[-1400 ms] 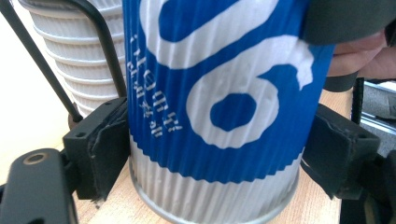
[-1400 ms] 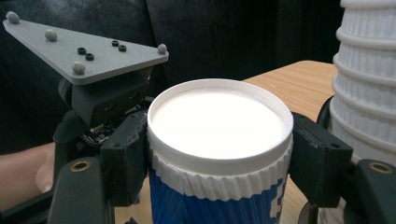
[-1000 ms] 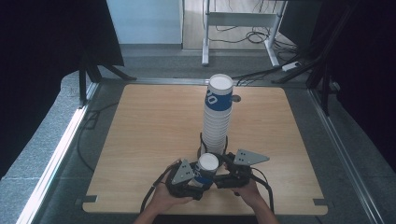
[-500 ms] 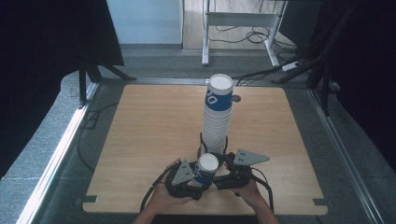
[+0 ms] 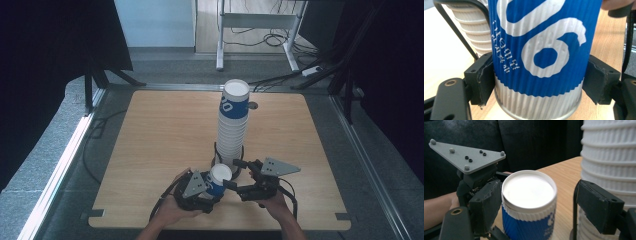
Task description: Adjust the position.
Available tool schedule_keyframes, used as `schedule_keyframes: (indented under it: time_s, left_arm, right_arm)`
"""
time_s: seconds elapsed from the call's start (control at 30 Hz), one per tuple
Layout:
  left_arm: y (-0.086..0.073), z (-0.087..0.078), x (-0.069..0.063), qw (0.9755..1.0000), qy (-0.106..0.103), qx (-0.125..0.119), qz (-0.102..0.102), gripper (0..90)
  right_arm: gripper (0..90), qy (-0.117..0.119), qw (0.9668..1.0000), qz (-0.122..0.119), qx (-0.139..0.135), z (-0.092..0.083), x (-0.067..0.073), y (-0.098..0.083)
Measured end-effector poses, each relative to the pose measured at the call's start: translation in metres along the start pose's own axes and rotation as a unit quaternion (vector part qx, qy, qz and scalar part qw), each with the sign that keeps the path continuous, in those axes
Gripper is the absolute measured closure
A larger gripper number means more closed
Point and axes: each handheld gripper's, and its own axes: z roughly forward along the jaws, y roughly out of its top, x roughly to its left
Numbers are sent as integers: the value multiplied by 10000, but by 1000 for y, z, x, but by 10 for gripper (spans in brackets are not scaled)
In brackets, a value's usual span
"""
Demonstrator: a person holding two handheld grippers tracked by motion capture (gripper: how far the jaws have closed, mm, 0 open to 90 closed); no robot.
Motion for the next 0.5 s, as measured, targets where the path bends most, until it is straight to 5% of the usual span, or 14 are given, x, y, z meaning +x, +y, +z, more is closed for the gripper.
schedule_keyframes:
  time_s: [0.2,0.37,0.5]
  left_arm:
    - [2,-5,4,9998,81,107,146,203]
    - [2,-5,8,9993,114,241,255,203]
    - [2,-5,11,9977,244,454,437,203]
  right_arm:
    - [225,-130,9996,-185,162,-13,-3,9]
    - [226,-216,9972,-400,602,-16,-3,15]
    - [222,-223,9915,-574,1143,-16,-4,18]
